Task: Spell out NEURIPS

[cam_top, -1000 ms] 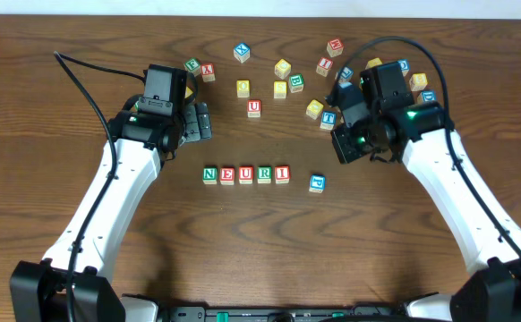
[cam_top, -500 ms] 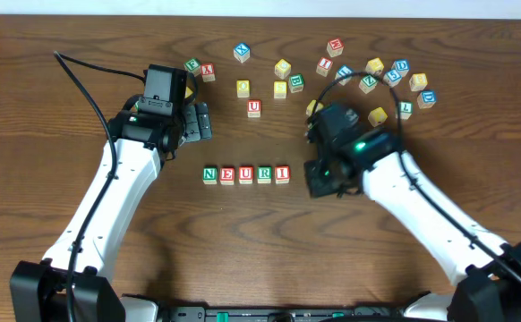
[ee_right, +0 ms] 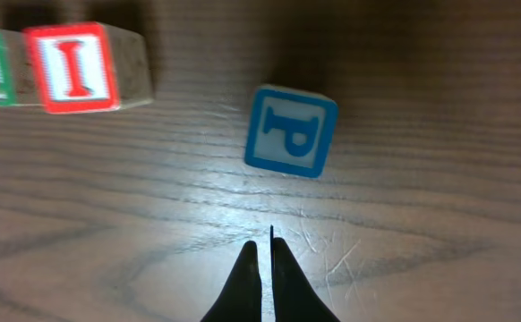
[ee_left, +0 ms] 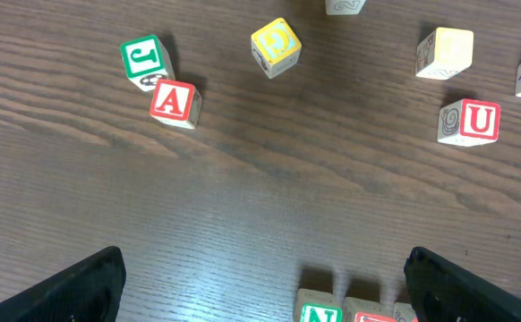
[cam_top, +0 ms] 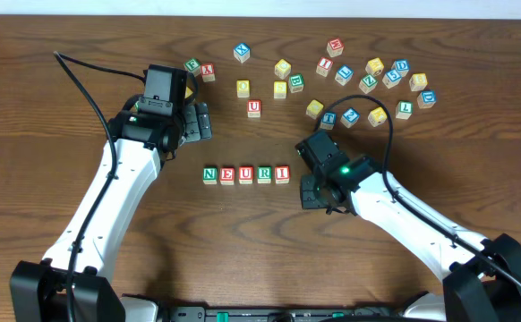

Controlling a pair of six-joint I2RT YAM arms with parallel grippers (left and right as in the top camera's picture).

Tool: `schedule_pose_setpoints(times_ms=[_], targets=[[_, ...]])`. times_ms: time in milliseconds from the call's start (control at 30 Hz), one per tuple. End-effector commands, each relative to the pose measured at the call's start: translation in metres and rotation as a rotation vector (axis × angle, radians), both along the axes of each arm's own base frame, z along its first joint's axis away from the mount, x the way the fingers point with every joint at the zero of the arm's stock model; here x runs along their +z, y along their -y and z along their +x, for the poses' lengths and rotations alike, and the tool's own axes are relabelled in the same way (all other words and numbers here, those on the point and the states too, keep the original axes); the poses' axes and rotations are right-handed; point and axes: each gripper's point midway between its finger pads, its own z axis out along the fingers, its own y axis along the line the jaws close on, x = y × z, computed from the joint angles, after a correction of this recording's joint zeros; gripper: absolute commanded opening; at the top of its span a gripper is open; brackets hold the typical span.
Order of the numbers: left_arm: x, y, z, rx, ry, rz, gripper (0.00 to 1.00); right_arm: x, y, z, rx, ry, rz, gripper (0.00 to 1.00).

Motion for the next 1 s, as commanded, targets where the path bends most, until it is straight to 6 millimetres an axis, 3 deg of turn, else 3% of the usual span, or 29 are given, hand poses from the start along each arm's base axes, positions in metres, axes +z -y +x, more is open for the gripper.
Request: schedule_pose_setpoints(times_ms=[0, 400, 700, 967], targets=[[0.018, 0.000, 0.006, 0.001, 0.048, -0.007, 0.98, -0.006, 0.002, -0.004, -0.048, 0.006, -0.003, 0.01], [0.018, 0.000, 0.006, 0.001, 0.048, -0.007, 0.98, -0.019, 0.019, -0.005, -0.134, 0.032, -0.060, 0.01], [0.018, 0.000, 0.006, 0.001, 0.048, -0.007, 0.98, -0.019, 0.016, 0.002, -0.135, 0.056, -0.046, 0.01], [0.018, 0.000, 0.006, 0.001, 0.048, -0.007, 0.98, -0.034, 0.016, -0.002, -0.131, 0.014, -0.065, 0.01]])
